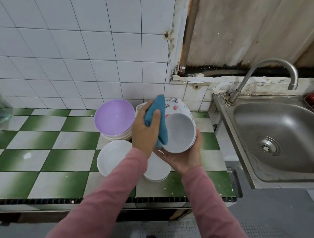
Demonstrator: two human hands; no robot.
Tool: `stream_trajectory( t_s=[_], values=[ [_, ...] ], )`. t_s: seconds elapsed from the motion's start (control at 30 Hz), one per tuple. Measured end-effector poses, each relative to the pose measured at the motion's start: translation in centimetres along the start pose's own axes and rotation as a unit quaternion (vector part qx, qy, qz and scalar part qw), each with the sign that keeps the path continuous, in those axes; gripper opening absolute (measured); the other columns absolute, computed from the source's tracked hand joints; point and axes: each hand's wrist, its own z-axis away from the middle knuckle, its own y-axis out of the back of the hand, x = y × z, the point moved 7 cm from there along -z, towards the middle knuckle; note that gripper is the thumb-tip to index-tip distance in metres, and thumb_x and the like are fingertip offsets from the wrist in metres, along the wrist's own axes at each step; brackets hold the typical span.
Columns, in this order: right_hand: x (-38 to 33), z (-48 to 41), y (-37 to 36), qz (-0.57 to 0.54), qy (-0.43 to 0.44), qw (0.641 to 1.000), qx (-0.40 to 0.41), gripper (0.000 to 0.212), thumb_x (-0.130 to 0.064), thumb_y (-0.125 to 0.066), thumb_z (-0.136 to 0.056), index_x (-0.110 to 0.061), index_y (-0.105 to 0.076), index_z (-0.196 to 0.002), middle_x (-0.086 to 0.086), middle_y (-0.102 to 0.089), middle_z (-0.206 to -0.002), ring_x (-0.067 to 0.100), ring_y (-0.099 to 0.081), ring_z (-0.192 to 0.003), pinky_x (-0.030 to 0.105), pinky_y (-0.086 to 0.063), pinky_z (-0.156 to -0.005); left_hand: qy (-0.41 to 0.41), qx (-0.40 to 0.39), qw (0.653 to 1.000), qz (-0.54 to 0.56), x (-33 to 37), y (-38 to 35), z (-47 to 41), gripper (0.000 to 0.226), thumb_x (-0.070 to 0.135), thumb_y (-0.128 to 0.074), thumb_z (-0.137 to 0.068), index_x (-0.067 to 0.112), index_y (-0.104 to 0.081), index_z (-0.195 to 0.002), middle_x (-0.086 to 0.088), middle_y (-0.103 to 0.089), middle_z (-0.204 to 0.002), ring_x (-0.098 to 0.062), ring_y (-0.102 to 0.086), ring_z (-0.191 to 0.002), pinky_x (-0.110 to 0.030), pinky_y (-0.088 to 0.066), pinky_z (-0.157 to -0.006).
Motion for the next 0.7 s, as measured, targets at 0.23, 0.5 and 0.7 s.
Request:
stream_trajectory(
  t_s=[0.23,0.5,0.7],
  values=[
    [1.0,0.1,-0.6,-0.006,0.007,1.000,-0.021,0.083,-0.071,-0.060,-0.076,-0.017,-0.056,-0.140,0.013,-0.059,-0.139,0.031,-0.058,-0.123,0.044,-0.052,-0.097,-0.274,-0.113,0.919,-0.260,-0.1,-3.3,2.2,0.047,0.032,-0.056,-0.097,0.018,-0.051,-0.141,0.003,-0.049,-0.147,-0.013,-0.033,-0.142,-0.028,-0.029,-0.116],
    [-0.5,-0.2,-1.0,-0.017,0.066,0.997,0.031,0.070,-0.064,-0.057,-0.086,-0.007,-0.067,-0.126,0.017,-0.066,-0.128,0.033,-0.067,-0.112,0.043,-0.054,-0.098,-0.176,-0.275,0.877,-0.352,-3.1,-5.8,3.8,0.061,0.028,-0.039,-0.105,0.020,-0.005,-0.154,0.006,-0.004,-0.162,-0.008,0.002,-0.148,-0.016,0.007,-0.117],
    [-0.9,-0.2,-0.8,0.019,0.083,0.994,0.061,0.067,-0.066,-0.052,-0.087,-0.010,-0.064,-0.122,0.017,-0.072,-0.107,0.032,-0.072,-0.092,0.043,-0.053,-0.094,-0.072,-0.366,0.849,-0.373,-3.0,-5.4,3.6,0.051,0.035,-0.037,-0.105,0.028,-0.026,-0.154,0.005,-0.029,-0.160,-0.015,-0.026,-0.147,-0.029,-0.018,-0.119]
  ],
)
